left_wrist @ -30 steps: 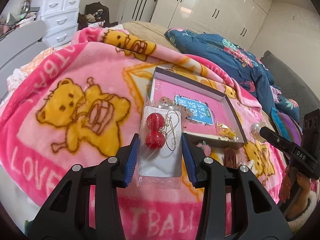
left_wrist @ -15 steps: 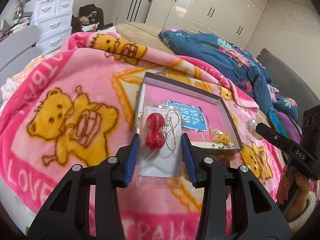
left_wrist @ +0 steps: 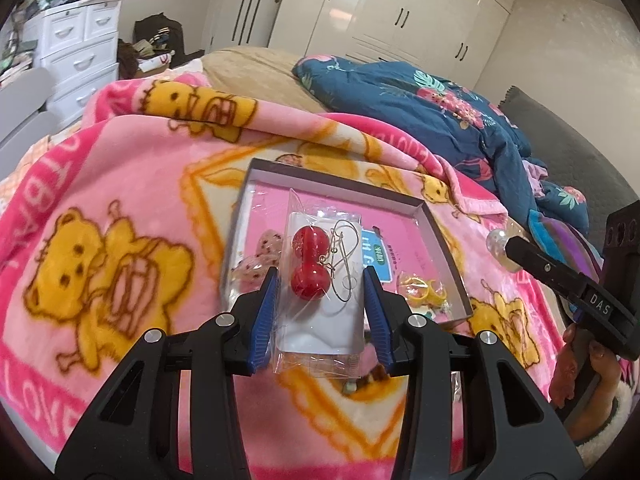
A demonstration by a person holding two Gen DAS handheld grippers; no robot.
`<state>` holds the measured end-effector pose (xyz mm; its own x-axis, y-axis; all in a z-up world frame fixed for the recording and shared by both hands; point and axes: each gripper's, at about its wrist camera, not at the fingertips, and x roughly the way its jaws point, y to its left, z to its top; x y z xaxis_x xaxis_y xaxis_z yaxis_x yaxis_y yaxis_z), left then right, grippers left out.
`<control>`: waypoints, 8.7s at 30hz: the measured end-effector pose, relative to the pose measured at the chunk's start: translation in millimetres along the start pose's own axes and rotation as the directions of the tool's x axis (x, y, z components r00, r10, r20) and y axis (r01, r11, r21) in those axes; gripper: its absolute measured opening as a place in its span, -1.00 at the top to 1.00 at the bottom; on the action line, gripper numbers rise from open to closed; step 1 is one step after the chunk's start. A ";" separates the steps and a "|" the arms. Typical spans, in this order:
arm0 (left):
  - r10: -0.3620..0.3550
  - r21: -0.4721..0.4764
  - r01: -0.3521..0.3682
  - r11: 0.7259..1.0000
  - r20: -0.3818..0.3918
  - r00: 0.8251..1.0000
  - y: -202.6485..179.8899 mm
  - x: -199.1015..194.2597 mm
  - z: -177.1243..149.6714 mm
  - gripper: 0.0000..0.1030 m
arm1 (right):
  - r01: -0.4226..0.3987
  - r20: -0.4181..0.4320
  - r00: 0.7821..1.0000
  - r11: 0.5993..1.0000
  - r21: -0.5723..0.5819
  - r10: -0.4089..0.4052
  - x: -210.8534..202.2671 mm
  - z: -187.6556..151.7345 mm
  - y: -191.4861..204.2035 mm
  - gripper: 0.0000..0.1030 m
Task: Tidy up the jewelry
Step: 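Carry earrings packet over the tray with left tool while right tool carries pearl clip, then release earrings packet into tray with left tool while right tool releases pearl clip, then lift both open tools back from the tray, then grasp the maroon claw clip with left tool while right tool grasps gold-bow earrings packet, then carry the maroon claw clip over the tray with left tool while right tool carries earrings packet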
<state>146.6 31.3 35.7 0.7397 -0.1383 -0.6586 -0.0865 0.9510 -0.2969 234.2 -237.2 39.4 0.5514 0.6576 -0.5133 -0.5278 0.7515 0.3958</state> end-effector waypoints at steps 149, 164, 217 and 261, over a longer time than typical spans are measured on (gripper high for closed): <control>0.012 0.141 -0.001 0.990 -0.074 0.997 -51.6 -47.6 -77.3 -0.81 | 0.015 -0.131 0.991 1.000 0.013 -0.013 -78.4 -82.0 -12.7 -0.70; 0.006 0.247 0.042 0.968 -0.189 0.982 -84.8 -2.3 -110.2 -0.81 | -0.020 -0.216 0.975 0.993 0.119 0.045 -45.0 -79.6 -35.3 -0.70; -0.025 0.175 0.050 0.983 -0.140 0.990 -43.0 4.1 -93.3 0.64 | -0.025 -0.339 0.939 0.995 0.098 0.058 -5.2 -76.7 -35.1 0.45; 0.015 0.011 -0.016 1.000 0.041 0.999 14.8 -23.3 -15.7 0.64 | -0.129 -0.093 0.986 0.989 0.072 0.136 15.7 -0.1 13.1 0.46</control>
<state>117.6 44.2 35.8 0.7647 -0.1123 -0.6345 -0.0908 0.9561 -0.2786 235.9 -217.0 36.5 0.4122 0.7456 -0.5236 -0.5470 0.6621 0.5123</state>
